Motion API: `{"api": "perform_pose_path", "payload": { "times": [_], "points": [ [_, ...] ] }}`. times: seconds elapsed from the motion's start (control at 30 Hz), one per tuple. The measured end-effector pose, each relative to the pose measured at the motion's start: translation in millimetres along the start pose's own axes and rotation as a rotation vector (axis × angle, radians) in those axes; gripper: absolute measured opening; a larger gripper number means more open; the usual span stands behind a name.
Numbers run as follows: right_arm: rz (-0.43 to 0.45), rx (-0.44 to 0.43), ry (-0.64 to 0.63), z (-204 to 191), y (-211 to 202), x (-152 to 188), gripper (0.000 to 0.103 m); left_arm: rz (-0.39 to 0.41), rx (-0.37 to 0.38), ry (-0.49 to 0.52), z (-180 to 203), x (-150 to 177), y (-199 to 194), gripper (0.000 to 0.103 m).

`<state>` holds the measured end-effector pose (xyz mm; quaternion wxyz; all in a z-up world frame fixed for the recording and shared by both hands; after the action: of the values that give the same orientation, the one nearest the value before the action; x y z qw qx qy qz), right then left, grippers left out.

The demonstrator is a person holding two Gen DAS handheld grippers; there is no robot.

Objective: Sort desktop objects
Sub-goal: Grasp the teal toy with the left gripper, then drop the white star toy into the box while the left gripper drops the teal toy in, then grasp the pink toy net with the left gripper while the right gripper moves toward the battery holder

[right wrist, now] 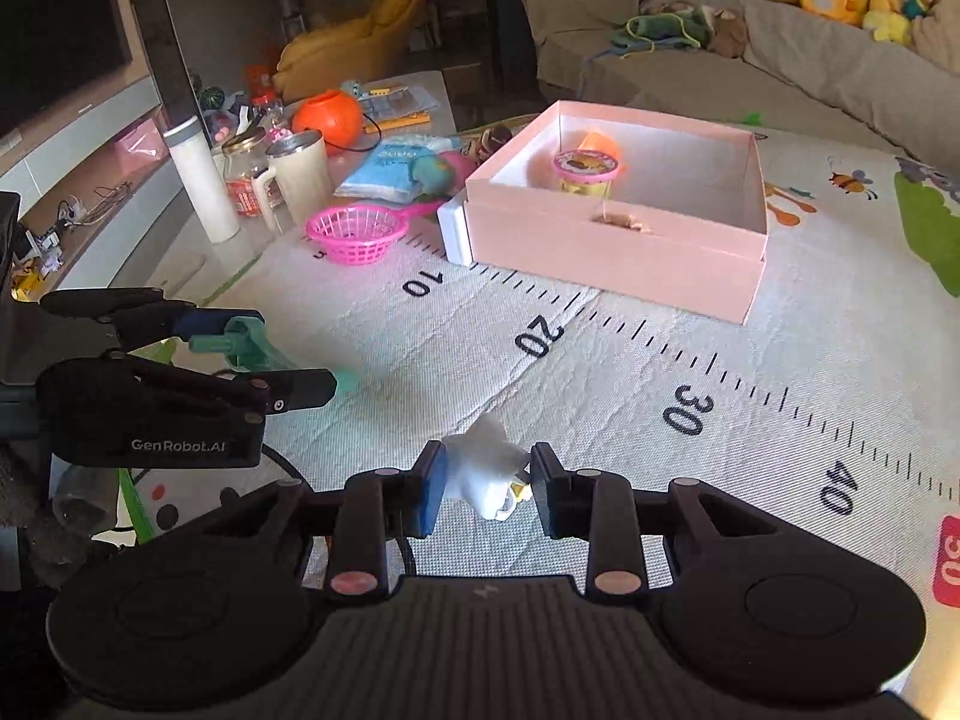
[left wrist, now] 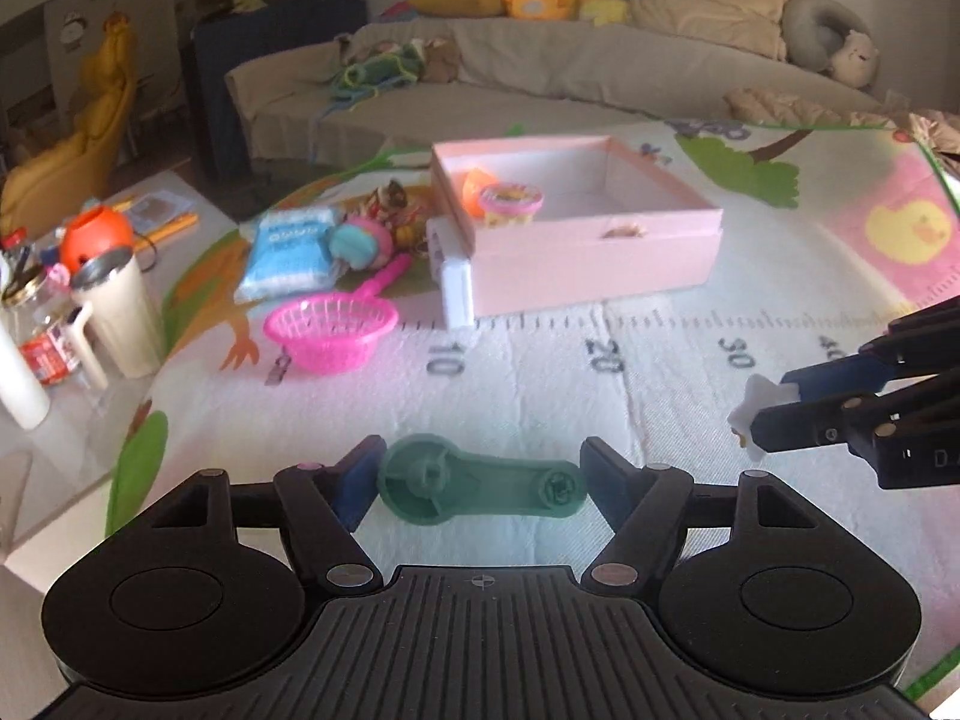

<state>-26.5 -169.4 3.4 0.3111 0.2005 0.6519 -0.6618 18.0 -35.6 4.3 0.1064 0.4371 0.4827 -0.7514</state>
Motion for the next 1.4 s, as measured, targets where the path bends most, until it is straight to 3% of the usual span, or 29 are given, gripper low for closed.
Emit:
{"api": "perform_pose_path", "payload": {
  "times": [0.13, 0.3, 0.37, 0.4, 0.53, 0.67, 0.8, 1.0, 1.1, 1.2, 1.3, 1.4],
  "points": [
    [0.108, 0.020, 0.058, 32.4, -26.6, -53.5, 0.030, 0.112, 0.044, 0.094, 19.8, -61.8, -2.3, 0.076],
    [0.236, 0.118, 0.122, 81.8, -28.2, -145.1, 0.030, 0.263, 0.045, 0.196, 39.4, -150.1, 29.6, 0.077],
    [0.261, 0.145, 0.136, 95.4, -15.2, -176.4, 0.032, 0.271, 0.036, 0.234, 38.8, -171.0, 52.1, 0.087],
    [0.258, 0.152, 0.146, 100.7, -6.1, -187.2, 0.040, 0.256, 0.022, 0.230, 33.4, -174.2, 62.2, 0.093],
    [0.208, 0.160, 0.204, 112.2, 23.3, -191.1, 0.045, 0.210, 0.002, 0.118, -5.0, -144.5, 66.0, 0.097],
    [0.163, 0.153, 0.164, 94.5, 43.2, -161.9, 0.045, 0.153, -0.139, 0.044, -61.0, -94.4, 57.0, 0.098],
    [0.150, 0.125, 0.031, 38.7, 52.8, -126.4, 0.045, 0.085, -0.201, -0.093, -112.8, -48.0, 43.8, 0.098],
    [0.136, 0.046, -0.153, -64.8, 76.3, -92.0, 0.044, 0.082, -0.229, -0.222, -151.4, -9.7, 16.0, 0.098],
    [0.162, 0.136, -0.155, -89.4, 98.1, -96.7, 0.044, 0.104, -0.232, -0.226, -155.7, -9.2, 5.6, 0.099],
    [0.243, 0.227, -0.196, -104.7, 100.6, -103.0, 0.040, 0.123, -0.231, -0.204, -155.8, -12.2, -3.8, 0.099],
    [0.278, 0.191, -0.273, -115.1, 89.9, -118.1, 0.040, 0.131, -0.243, -0.209, -157.1, -15.0, -7.5, 0.100],
    [0.168, 0.159, -0.270, -105.1, 102.9, -150.5, 0.036, 0.135, -0.232, -0.259, -154.4, -11.8, -5.5, 0.101]
  ]
}}
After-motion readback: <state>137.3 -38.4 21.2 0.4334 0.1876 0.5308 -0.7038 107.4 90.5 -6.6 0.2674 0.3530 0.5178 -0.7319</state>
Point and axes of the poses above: each gripper's, at about its wrist camera, not at the fingertips, and y roughly the way its jaws point, z to its right, x to its underside, the point moved 9 cm from there along y, roughly the way its jaws point, and after that the axes turned 15 degrees about x, right-handed, at the moved point
